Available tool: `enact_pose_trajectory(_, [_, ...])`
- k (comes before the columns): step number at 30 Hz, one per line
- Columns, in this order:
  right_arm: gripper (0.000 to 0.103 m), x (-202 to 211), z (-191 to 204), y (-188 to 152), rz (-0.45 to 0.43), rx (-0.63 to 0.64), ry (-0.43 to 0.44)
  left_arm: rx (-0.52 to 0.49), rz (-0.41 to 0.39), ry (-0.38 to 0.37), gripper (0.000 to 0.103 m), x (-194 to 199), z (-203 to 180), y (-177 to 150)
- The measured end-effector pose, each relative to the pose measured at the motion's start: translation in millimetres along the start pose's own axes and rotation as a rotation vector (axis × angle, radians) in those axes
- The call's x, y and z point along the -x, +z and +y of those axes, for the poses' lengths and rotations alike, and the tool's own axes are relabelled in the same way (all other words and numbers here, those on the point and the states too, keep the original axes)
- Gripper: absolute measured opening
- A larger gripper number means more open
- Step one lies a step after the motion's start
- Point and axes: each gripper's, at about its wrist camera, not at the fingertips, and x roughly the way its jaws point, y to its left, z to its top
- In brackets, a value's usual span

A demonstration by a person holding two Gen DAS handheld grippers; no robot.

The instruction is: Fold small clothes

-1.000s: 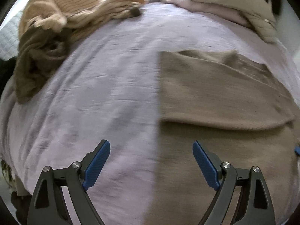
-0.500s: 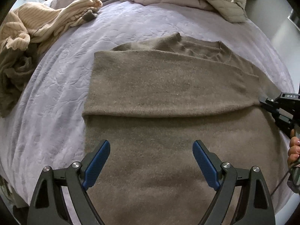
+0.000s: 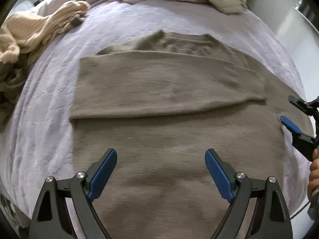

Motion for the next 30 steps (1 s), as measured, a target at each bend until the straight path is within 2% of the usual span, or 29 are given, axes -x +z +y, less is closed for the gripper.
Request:
enact_pose_trajectory(2, [0.054, 20, -9, -9, -0.043, -0.033, 0.05, -0.017, 0.012, -0.024, 0.09, 1, -11, 1])
enact_pose_trajectory(5, [0.055, 42, -22, -18, -0.082, -0.072, 0.113, -0.05, 0.024, -0.048, 0.09, 2, -28, 2])
enact_pose_trajectory(7, [0.063, 57, -32, -24, -0.096, -0.1, 0.17, -0.076, 0.027, -0.058, 0.09, 4, -40, 2])
enact_pose_trajectory(9, [0.09, 70, -40, -29, -0.106, -0.119, 0.247, -0.093, 0.038, -0.076, 0.09, 3, -51, 3])
enact_pose_trajectory(10, [0.095, 75, -45, -32, -0.098, -0.146, 0.332, -0.098, 0.044, -0.086, 0.09, 2, -56, 4])
enact_pose_trajectory(11, [0.102, 76, -48, -34, -0.081, -0.169, 0.373, -0.106, 0.053, -0.095, 0.09, 0, -63, 3])
enact_pose_trajectory(12, [0.102, 75, -56, -37, -0.028, -0.225, 0.431, -0.112, 0.057, -0.097, 0.09, -1, -67, 4])
enact_pose_trajectory(14, [0.102, 78, -66, -41, 0.012, -0.267, 0.395, -0.13, 0.064, -0.108, 0.09, -1, -78, 5])
enact_pose_trajectory(17, [0.102, 99, -73, -41, -0.037, -0.228, 0.268, -0.18, 0.063, -0.096, 0.09, -3, -97, 6])
enact_pose_trajectory(20, [0.102, 136, -86, -33, -0.165, -0.217, 0.133, -0.231, 0.063, -0.081, 0.09, -8, -116, 8])
enact_pose_trajectory(24, [0.102, 184, -110, -15, -0.347, -0.246, 0.001, -0.248, 0.089, -0.096, 0.09, -17, -137, 14])
enact_pose_trajectory(28, [0.101, 210, -130, 3, -0.432, -0.272, -0.084, -0.249, 0.074, -0.095, 0.09, -22, -158, 21])
enact_pose_trajectory(29, [0.099, 213, -133, 5, -0.442, -0.28, -0.101, -0.251, 0.071, -0.098, 0.09, -23, -163, 23])
enact_pose_trajectory(30, [0.093, 216, -138, 8, -0.454, -0.292, -0.116, -0.252, 0.067, -0.102, 0.09, -24, -169, 26])
